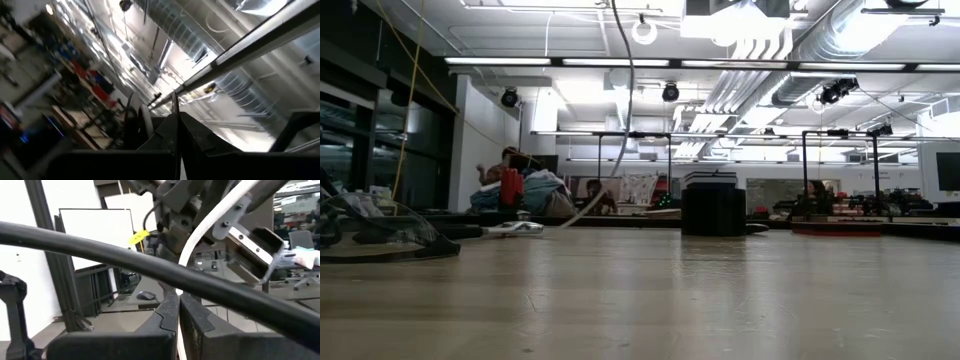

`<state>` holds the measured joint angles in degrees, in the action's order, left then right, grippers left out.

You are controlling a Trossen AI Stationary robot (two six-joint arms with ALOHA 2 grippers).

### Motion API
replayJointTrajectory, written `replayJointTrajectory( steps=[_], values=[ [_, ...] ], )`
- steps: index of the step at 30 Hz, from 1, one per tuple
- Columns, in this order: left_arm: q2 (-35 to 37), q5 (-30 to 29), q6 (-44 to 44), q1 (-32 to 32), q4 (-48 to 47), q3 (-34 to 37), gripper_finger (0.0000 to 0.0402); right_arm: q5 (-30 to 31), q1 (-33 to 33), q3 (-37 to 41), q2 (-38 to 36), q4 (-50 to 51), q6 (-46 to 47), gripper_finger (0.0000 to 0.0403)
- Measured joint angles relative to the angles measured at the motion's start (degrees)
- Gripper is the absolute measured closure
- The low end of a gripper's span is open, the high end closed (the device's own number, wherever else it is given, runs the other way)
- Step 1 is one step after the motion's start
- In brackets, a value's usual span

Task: Coil cords
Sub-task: Coil the white wire onto the black spool

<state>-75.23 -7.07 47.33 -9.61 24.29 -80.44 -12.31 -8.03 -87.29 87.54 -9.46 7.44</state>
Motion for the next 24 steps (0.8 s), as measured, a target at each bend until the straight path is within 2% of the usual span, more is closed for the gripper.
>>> replayJointTrajectory(
  steps=[5, 10, 24],
  values=[
    [0.0, 2.3, 12.1, -0.6, 0.3, 0.0, 0.0401, -0.1, 0.3, 0.0, 0.3, -2.8, -0.4, 0.0402],
    [0.0, 4.2, 20.4, -0.5, 0.4, 0.0, 0.0401, -0.2, 0.4, 0.0, 0.3, -3.9, -1.5, 0.0403],
    [-2.8, 7.3, 30.1, 1.5, 2.7, 0.0, 0.0401, 0.1, 0.2, 0.0, 1.9, -9.7, -1.5, 0.0403]
  ],
)
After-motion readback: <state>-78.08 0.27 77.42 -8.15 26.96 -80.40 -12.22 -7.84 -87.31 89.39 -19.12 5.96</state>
